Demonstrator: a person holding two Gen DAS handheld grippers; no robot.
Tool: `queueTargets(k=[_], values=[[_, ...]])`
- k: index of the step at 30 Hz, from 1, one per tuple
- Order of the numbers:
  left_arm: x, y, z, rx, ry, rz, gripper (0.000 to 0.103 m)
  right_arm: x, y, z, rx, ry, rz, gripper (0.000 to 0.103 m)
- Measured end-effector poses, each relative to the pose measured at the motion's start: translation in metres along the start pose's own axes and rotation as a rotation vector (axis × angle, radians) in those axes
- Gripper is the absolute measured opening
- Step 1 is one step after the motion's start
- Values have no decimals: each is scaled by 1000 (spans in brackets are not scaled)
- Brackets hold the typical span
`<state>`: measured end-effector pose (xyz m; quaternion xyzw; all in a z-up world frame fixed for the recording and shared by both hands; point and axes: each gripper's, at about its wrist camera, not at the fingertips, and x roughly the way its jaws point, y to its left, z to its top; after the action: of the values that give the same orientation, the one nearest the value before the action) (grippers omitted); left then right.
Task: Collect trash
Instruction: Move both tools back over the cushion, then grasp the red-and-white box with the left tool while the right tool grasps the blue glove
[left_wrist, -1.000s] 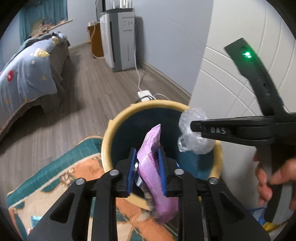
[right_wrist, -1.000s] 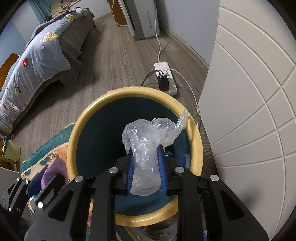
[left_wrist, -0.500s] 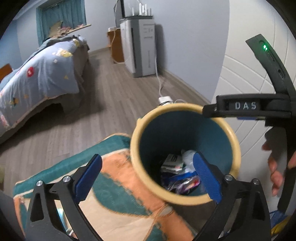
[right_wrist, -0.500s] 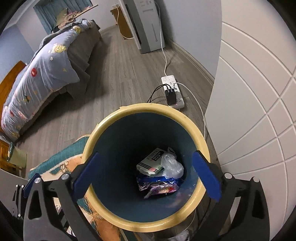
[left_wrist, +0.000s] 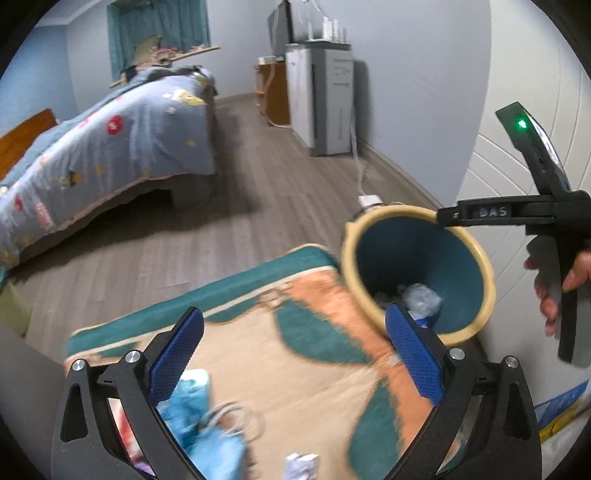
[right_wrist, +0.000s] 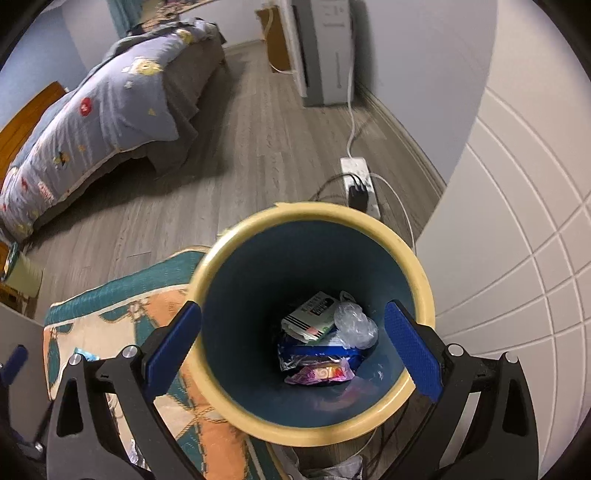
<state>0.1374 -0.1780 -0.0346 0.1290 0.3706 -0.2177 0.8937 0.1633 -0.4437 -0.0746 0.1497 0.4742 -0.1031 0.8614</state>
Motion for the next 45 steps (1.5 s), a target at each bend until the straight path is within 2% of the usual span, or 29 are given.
queueTargets(k=[7,15,19,23,30,34,40,45], values=[[-57,65,-27,-108,6,79,98,-32,54,-14,-90,-19,74,97],[-118,127,-71,-202,-35,187,98,-56,126,-44,-185,-4,146,97],[-125,154,-91,-253,-21,232,98,-62,157,-60,-233,6,165,97],[-128,174,-105,-258,3,284,98,-58,183,-79,-308,23,131,97],[-118,197,-121,-318,55,279,98,-46,208,-106,-320,73,102,97],[-112,199,-125,-311,80,270,98,-32,222,-121,-341,109,70,97],[-109,213,-129,-360,96,276,98,-12,243,-134,-328,164,86,97],[-104,222,-137,-361,122,285,98,2,260,-134,-316,187,111,97]])
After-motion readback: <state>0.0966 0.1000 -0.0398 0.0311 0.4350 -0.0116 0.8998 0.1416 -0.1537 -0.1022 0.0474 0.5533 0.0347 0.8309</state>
